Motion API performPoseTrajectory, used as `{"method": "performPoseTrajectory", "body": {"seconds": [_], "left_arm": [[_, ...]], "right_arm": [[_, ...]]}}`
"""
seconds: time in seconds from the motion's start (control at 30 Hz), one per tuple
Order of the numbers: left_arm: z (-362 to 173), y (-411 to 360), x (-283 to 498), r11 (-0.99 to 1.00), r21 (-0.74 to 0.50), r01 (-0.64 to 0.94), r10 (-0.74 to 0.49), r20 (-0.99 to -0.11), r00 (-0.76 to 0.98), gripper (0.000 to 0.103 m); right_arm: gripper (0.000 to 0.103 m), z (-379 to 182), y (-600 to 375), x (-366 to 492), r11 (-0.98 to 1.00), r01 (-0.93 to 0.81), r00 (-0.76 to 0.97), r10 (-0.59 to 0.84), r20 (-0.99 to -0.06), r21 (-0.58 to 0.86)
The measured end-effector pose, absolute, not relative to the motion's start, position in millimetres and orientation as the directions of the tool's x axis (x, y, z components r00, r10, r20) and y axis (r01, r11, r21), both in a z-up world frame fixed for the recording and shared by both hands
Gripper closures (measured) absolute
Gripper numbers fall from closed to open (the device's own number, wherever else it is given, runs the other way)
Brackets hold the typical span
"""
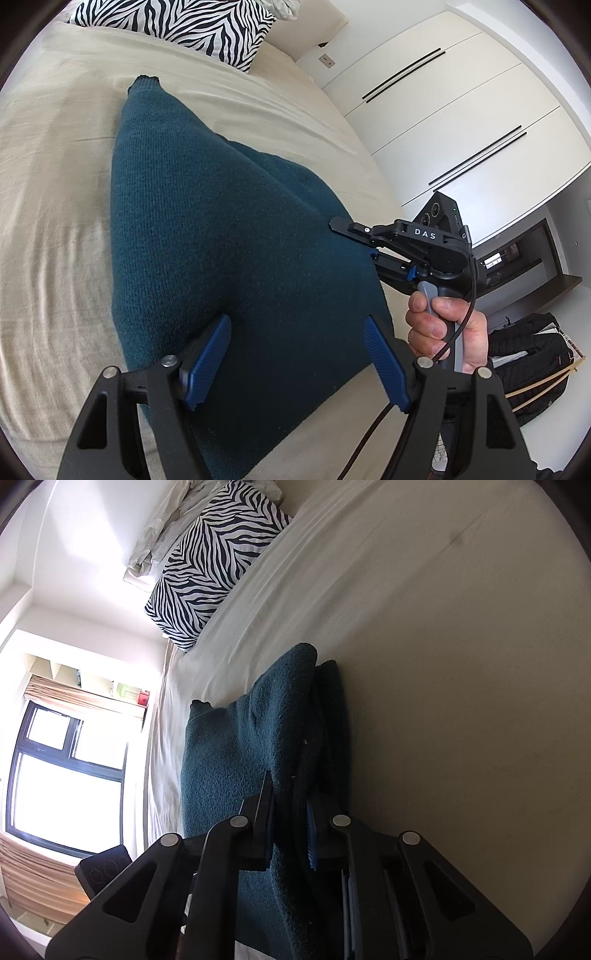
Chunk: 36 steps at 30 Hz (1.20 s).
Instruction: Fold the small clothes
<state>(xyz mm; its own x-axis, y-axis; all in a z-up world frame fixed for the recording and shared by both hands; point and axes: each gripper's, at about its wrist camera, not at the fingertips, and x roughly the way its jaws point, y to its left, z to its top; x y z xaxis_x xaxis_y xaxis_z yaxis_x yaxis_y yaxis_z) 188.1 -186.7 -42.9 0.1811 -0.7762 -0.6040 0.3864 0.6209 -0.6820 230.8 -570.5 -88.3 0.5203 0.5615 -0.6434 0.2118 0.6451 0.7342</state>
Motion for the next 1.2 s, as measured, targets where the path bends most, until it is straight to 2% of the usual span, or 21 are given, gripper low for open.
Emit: {"method": "performPoseTrajectory", "body": {"seconds": [0.07, 0.17, 0.3, 0.43, 0.53, 0.63, 0.73, 0.8, 0.87, 0.9, 1.0, 1.1, 1.13, 1.2], "left_arm": [[-47.6, -192.1, 188.3, 0.627, -0.674, 0.390, -0.769, -0.615, 0.173, 0.027], [-50.6, -192.3, 188.1, 0.629, -0.676, 0.384, -0.768, -0.618, 0.171, 0.027], [-32.5, -182.6, 187.3, 0.635, -0.672, 0.381, -0.767, -0.608, 0.205, 0.027], [-0.6, -173.3, 203.9, 0.637, -0.645, 0.423, -0.768, -0.579, 0.274, 0.023], [1.3, -181.8, 234.8, 0.672, -0.611, 0.419, -0.737, -0.610, 0.292, 0.023], [-6.0, -196.3, 271.0, 0.711, -0.586, 0.389, -0.700, -0.647, 0.304, 0.023], [-20.5, -209.6, 297.1, 0.762, -0.529, 0.373, -0.639, -0.708, 0.302, 0.023], [-41.2, -217.5, 307.0, 0.793, -0.491, 0.362, -0.591, -0.764, 0.258, 0.025], [-50.7, -221.6, 306.6, 0.810, -0.435, 0.394, -0.555, -0.785, 0.274, 0.027], [-52.1, -225.2, 304.4, 0.817, -0.403, 0.413, -0.536, -0.794, 0.286, 0.027], [-56.6, -236.7, 301.4, 0.833, -0.315, 0.455, -0.478, -0.824, 0.305, 0.025], [-58.1, -234.2, 305.9, 0.830, -0.339, 0.442, -0.489, -0.824, 0.286, 0.025], [-56.2, -232.2, 304.8, 0.829, -0.347, 0.439, -0.494, -0.822, 0.284, 0.025], [-47.7, -224.8, 297.1, 0.828, -0.360, 0.430, -0.506, -0.810, 0.295, 0.026]], "right_arm": [[0.091, -111.0, -576.1, 234.3, 0.629, 0.243, 0.494, 0.575, -0.653, 0.738], [0.092, -128.9, -582.3, 236.7, 0.541, 0.262, 0.510, 0.625, -0.591, 0.799], [0.086, -112.1, -580.7, 227.3, 0.574, 0.262, 0.524, 0.590, -0.614, 0.776], [0.086, -74.0, -589.5, 214.3, 0.625, 0.250, 0.606, 0.495, -0.623, 0.739], [0.086, -47.3, -576.9, 228.1, 0.610, 0.153, 0.610, 0.560, -0.560, 0.777], [0.086, -38.1, -548.5, 256.6, 0.636, 0.094, 0.569, 0.597, -0.565, 0.766], [0.086, -60.7, -534.3, 285.8, 0.605, 0.138, 0.531, 0.623, -0.574, 0.784], [0.087, -84.3, -534.3, 296.4, 0.642, 0.206, 0.500, 0.579, -0.644, 0.738], [0.092, -103.7, -543.2, 297.8, 0.591, 0.211, 0.517, 0.609, -0.602, 0.779], [0.099, -110.3, -550.0, 295.4, 0.562, 0.214, 0.534, 0.617, -0.578, 0.799], [0.101, -118.6, -566.0, 289.6, 0.521, 0.217, 0.565, 0.622, -0.542, 0.825], [0.100, -110.1, -575.0, 281.3, 0.546, 0.246, 0.584, 0.577, -0.571, 0.801], [0.095, -100.9, -575.2, 275.8, 0.569, 0.239, 0.592, 0.557, -0.582, 0.787], [0.094, -80.4, -570.2, 259.1, 0.600, 0.190, 0.601, 0.555, -0.575, 0.777]]}}
